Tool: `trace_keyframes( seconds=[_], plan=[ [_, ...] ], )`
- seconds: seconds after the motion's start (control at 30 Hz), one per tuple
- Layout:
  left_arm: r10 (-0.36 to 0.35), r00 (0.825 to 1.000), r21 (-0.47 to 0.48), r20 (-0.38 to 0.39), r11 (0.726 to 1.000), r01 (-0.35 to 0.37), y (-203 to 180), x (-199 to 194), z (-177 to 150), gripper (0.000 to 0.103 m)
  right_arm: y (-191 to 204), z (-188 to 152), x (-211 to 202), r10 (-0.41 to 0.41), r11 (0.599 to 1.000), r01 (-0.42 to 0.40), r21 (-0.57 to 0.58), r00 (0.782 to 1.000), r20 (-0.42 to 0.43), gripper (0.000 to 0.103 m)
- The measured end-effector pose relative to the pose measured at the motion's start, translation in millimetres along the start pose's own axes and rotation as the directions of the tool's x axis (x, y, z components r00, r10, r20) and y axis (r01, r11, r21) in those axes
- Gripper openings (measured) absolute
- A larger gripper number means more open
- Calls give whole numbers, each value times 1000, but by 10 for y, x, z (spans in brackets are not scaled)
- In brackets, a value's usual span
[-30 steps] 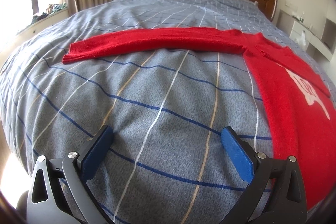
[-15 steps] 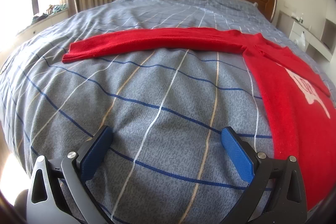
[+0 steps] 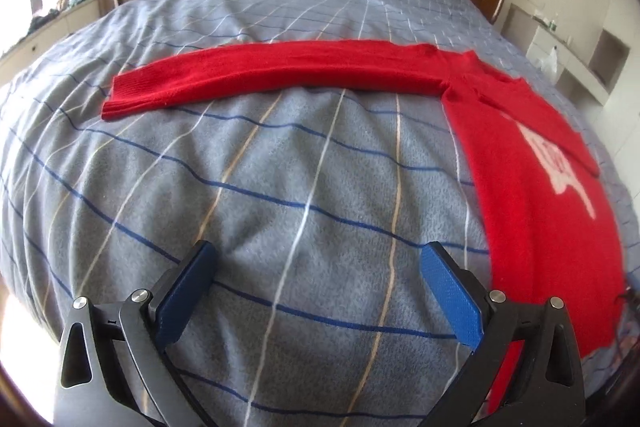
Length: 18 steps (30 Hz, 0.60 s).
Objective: Fold small clothes
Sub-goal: 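Move the left gripper to the other sleeve cuff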
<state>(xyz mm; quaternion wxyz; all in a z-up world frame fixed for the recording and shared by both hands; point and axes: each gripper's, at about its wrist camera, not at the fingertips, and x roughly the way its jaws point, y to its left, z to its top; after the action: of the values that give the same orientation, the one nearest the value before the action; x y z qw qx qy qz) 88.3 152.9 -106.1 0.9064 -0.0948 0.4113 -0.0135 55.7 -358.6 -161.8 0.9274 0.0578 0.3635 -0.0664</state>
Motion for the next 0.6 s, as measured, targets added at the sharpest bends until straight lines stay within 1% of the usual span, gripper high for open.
trace_keyframes(
  seconds=[0.03,0.1,0.17,0.23,0.3,0.33,0.4,0.43,0.5,0.53,0.57,0.6],
  plan=[
    [-24,1000,-43,17,999,25,139,-69,102,102,-6,-5,1,2,1000,-2,4,1000,1,98],
    [-44,998,-146,54,988,52,501,-171,359,102,-5,-8,4,0,1000,0,4,1000,2,99],
    [-42,996,-267,76,962,61,922,-184,608,102,4,-5,8,-5,1000,5,1,1000,3,99],
    [-16,996,-365,85,930,46,1323,-109,818,101,13,-3,13,-11,1000,11,-2,1000,3,100],
    [17,999,-425,40,905,2,1632,62,969,100,21,3,17,-14,1000,14,-4,1000,3,101],
    [17,1000,-442,7,897,-12,1738,176,1009,99,23,5,18,-15,1000,15,-4,1000,3,101],
    [2,998,-458,-59,889,-29,1833,393,1055,85,24,6,17,-14,1000,14,-4,1000,3,101],
    [-12,996,-458,-85,888,-28,1829,487,1072,82,25,6,17,-15,1000,15,-4,1000,3,101],
    [-25,993,-432,-115,901,-28,1764,633,1108,79,23,6,18,-16,1000,16,-5,1000,3,101],
    [-16,993,-412,-121,911,-35,1715,685,1125,78,23,5,17,-17,1000,17,-5,1000,3,101],
    [2,993,-393,-122,918,-50,1674,722,1144,68,22,6,14,-18,1000,18,-6,1000,4,101],
    [30,992,-380,-123,922,-75,1639,749,1164,40,21,6,13,-19,1000,19,-7,1000,4,101]
  ],
)
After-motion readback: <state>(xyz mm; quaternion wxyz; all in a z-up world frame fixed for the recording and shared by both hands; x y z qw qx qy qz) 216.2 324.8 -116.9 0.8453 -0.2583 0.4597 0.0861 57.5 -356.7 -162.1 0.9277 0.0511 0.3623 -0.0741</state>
